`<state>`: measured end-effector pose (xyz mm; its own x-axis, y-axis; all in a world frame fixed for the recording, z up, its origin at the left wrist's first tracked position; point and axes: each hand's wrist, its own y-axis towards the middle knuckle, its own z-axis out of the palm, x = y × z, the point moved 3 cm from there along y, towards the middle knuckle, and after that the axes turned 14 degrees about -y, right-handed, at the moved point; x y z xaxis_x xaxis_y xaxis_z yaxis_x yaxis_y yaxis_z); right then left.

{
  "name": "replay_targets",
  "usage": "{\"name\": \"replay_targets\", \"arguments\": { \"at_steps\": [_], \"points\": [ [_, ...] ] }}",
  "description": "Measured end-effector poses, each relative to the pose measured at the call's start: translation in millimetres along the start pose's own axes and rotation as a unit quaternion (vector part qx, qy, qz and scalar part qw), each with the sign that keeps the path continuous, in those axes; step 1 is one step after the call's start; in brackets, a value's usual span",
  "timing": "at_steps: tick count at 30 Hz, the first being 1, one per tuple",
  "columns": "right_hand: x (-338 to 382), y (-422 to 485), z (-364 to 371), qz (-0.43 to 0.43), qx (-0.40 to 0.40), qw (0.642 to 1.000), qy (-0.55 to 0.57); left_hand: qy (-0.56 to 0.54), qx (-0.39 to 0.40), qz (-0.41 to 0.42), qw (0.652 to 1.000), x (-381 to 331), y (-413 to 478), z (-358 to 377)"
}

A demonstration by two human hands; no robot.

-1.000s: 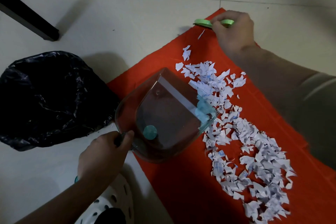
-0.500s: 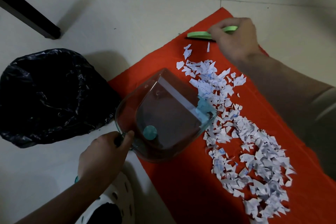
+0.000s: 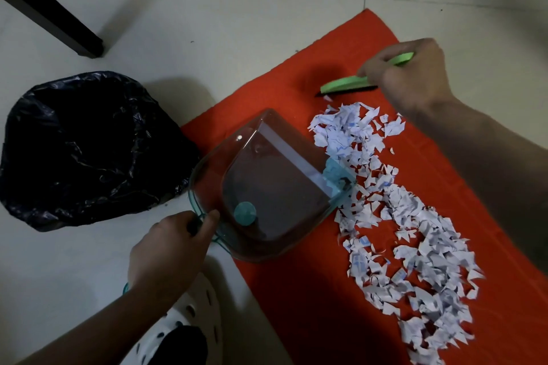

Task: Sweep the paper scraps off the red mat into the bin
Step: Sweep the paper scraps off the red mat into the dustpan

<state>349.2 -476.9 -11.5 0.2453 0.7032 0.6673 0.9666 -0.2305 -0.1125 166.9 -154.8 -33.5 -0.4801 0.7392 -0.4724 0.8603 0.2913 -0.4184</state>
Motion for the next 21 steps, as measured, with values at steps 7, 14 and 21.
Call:
{"name": "replay_targets", "arguments": {
  "at_steps": [7,14,21],
  "points": [
    [-13,12,11,0.031,-0.020,0.998,-0.041,0.005,0.002,0.001,1.000,-5,-5,0],
    [-17,-8,-9,0.025,0.014,0.999,-0.038,0.004,-0.001,0.007,1.000,-5,-4,-1],
    [-6,-8,10,0.008,0.017,1.000,-0.016,0.017,-0.002,0.007,1.000,-3,-9,1]
  ]
}}
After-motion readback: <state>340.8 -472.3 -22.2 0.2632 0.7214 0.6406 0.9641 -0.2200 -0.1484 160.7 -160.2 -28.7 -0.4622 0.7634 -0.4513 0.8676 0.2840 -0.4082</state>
